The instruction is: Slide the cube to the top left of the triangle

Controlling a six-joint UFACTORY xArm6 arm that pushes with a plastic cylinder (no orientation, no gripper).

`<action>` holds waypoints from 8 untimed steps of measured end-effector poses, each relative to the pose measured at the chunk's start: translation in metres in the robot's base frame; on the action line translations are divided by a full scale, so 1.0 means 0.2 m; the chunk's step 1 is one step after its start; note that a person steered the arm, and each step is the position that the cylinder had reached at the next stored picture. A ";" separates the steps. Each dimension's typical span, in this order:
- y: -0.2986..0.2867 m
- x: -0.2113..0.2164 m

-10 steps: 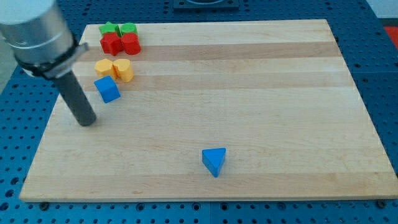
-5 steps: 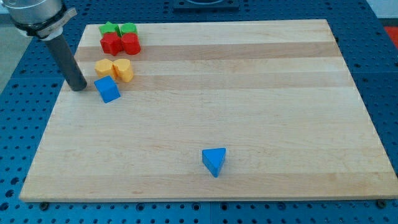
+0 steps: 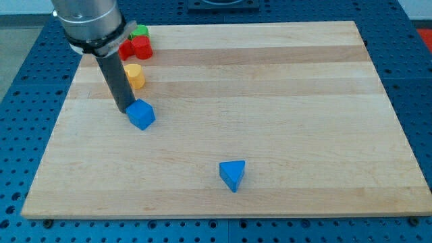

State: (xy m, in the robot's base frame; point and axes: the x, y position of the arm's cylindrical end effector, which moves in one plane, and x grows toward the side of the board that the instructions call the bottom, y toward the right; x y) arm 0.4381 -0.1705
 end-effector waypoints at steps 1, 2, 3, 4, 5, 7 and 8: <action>0.13 0.08; 0.23 0.16; 0.34 0.22; 0.43 0.28; 0.50 0.33; 0.61 0.32; 0.67 0.34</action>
